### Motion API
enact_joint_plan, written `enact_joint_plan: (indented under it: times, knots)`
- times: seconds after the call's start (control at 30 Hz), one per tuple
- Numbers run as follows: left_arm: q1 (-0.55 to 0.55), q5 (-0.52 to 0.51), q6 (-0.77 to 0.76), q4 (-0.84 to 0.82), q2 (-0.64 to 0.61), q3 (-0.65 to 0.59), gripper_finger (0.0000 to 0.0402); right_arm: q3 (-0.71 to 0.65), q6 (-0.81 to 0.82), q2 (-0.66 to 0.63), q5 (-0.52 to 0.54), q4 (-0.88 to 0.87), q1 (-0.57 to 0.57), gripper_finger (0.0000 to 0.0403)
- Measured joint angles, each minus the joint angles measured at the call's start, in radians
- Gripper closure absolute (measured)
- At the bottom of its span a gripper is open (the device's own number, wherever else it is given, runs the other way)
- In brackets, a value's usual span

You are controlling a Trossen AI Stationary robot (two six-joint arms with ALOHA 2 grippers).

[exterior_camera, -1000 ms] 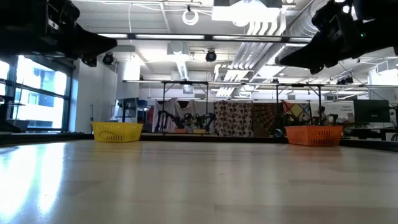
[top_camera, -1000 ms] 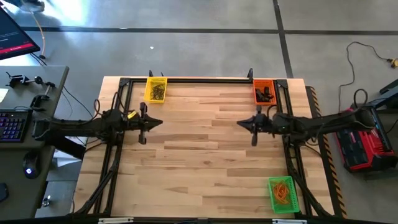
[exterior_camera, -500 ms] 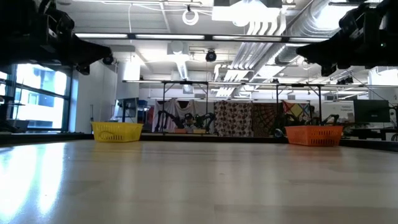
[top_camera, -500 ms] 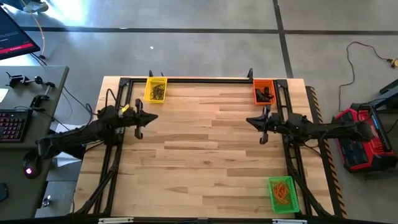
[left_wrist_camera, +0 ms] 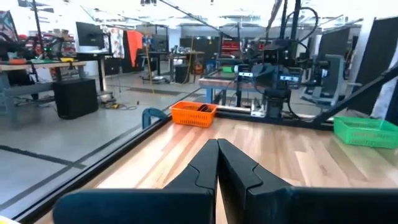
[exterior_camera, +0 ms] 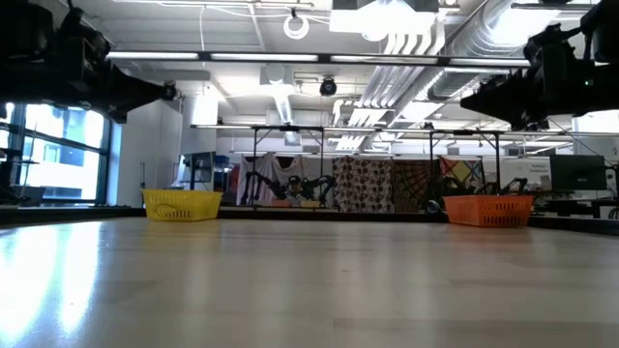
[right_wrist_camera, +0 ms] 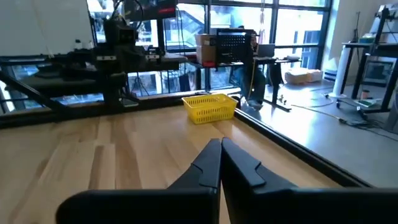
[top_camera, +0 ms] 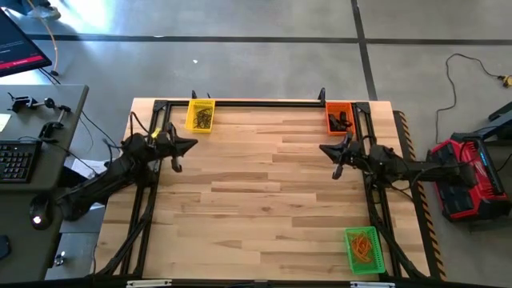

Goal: Sort rubber bands into baskets
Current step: Return to Home Position

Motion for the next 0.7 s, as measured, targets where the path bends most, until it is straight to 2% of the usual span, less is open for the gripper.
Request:
enact_joint_plan:
  times: [0.17,0.23,0.4,0.63,0.7]
  knots:
    - [0.035,0.137,-0.016,0.013,-0.003,0.0,0.0401,0.0,-0.065,-0.068,0.004,-0.044,0.0,0.0403]
    - [0.047,0.177,-0.022,0.014,-0.003,0.0,0.0401,0.0,-0.101,-0.103,0.04,-0.072,0.0,0.0403]
    - [0.089,0.176,0.016,0.014,-0.002,0.0,0.0401,0.0,-0.15,-0.134,0.15,-0.209,0.0,0.0403]
    - [0.159,0.168,0.026,0.011,0.014,0.0,0.0401,0.001,-0.085,-0.115,0.148,-0.213,0.0,0.0403]
    - [0.164,0.168,-0.012,0.015,0.021,0.0,0.0401,0.001,-0.07,-0.115,0.148,-0.213,0.0,0.0403]
